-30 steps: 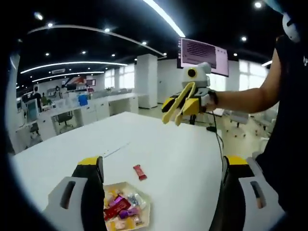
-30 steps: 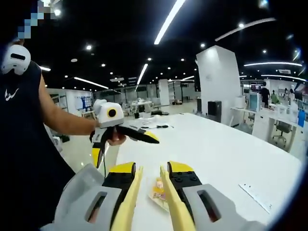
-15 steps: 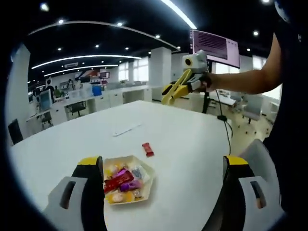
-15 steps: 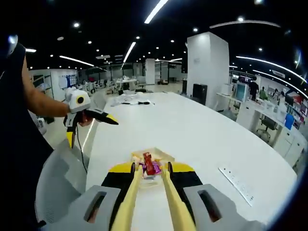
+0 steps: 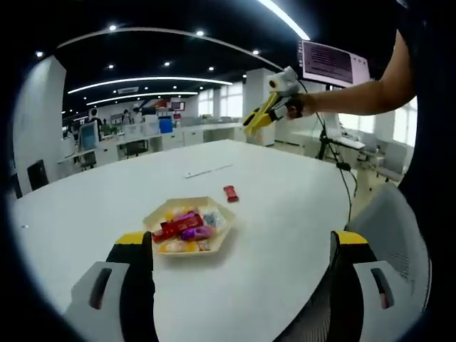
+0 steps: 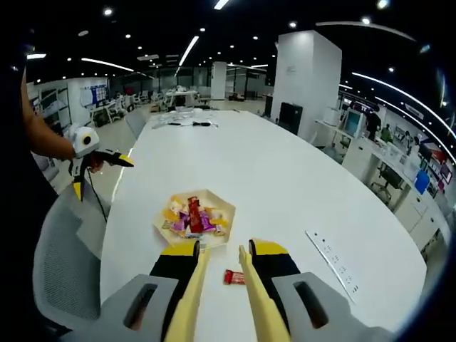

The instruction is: Place the target food into the container with the food tongs after gripping and lifting it, then release it inside without dropping or visibly crushing the food.

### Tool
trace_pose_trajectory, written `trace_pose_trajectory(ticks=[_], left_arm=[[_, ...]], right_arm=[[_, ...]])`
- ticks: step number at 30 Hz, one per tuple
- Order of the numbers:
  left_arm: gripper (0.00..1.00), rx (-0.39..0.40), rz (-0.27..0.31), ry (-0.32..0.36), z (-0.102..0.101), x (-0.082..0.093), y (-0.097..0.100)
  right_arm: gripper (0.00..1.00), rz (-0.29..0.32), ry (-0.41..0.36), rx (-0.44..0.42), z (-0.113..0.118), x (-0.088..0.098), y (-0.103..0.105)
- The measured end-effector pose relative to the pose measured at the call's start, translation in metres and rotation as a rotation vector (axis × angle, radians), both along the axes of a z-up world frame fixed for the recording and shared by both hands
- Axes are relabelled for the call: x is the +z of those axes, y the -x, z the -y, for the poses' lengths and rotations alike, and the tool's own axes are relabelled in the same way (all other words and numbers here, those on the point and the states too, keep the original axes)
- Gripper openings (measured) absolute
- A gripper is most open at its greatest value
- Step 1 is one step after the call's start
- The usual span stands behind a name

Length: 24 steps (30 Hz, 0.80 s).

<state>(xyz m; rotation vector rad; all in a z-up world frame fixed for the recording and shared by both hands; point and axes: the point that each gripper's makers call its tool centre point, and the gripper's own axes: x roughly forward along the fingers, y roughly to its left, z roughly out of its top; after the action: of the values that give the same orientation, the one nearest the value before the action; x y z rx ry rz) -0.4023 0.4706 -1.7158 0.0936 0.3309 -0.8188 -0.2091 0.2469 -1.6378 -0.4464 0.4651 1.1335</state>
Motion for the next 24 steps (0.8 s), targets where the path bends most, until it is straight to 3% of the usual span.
trace_pose_trajectory(ticks=[4, 13, 15, 24], left_arm=[[1.0, 0.04, -0.048, 0.005, 0.001, -0.015, 0.003], [1.0, 0.044, -0.03, 0.024, 0.004, -0.017, 0.007], [1.0, 0.036, 0.003, 0.027, 0.006, -0.013, 0.004], [1.0, 0.019, 0.021, -0.032, 0.015, -0.026, 0.003]], right_arm=[[0.26, -0.004, 0.025, -0.006, 0.0, -0.01, -0.007], [0.26, -0.028, 0.074, -0.068, 0.002, -0.043, -0.025], [0.26, -0.034, 0.08, -0.088, 0.002, -0.052, -0.028], [0.26, -0.065, 0.1, -0.174, -0.001, -0.087, -0.035]])
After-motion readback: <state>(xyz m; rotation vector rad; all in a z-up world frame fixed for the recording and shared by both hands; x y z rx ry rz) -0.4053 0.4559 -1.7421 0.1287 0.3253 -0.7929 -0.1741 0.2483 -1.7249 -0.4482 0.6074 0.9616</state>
